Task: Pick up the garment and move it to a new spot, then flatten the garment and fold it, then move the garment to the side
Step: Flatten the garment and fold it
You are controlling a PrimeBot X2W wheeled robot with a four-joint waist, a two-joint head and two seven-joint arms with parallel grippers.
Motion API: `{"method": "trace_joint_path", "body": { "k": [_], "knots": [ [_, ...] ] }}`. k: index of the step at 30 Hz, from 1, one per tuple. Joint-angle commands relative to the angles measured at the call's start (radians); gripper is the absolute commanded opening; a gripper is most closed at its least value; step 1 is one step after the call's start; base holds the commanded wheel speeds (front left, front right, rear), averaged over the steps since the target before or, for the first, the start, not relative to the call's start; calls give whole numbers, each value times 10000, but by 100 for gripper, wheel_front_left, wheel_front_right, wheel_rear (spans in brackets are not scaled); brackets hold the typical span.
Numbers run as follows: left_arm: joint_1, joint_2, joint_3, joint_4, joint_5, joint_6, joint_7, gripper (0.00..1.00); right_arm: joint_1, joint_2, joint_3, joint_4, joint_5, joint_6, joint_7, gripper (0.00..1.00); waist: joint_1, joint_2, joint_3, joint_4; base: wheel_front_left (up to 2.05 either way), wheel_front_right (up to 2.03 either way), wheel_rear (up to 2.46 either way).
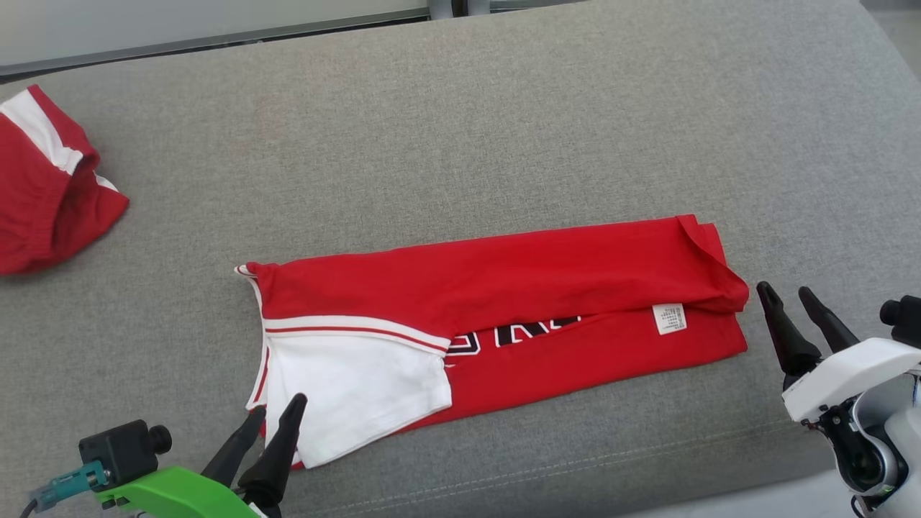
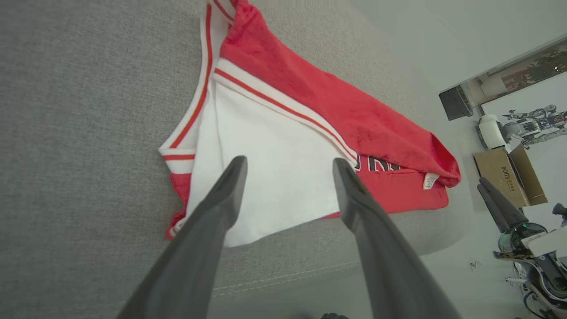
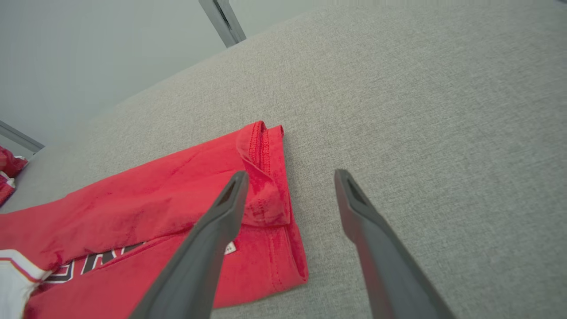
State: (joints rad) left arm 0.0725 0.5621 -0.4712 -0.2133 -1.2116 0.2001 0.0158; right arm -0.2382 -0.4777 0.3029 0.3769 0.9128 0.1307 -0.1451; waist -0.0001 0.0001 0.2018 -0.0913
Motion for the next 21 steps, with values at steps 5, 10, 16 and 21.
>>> {"method": "trace_joint_path", "body": {
  "k": [5, 10, 16, 21],
  "knots": [
    [-27, -85, 9, -398, 288, 168, -269, 100, 623, -46, -759, -543, 16, 0, 279, 100, 1, -1, -359, 129, 0, 0, 0],
    [-296, -281, -87, -531, 626, 260, -467, 100, 958, 65, -1398, -770, -302, 0, 614, 100, 1, -1, -654, 212, 0, 0, 0],
    [-684, -534, -393, -453, 978, 297, -547, 100, 916, 325, -1819, -1011, -832, 0, 1180, 100, 1, -1, -947, 407, 0, 0, 0],
    [-1171, -786, -734, -175, 1391, 292, -521, 100, 668, 580, -1964, -996, -1328, 0, 1609, 100, 1, -1, -1152, 700, 0, 0, 0]
  ]
}}
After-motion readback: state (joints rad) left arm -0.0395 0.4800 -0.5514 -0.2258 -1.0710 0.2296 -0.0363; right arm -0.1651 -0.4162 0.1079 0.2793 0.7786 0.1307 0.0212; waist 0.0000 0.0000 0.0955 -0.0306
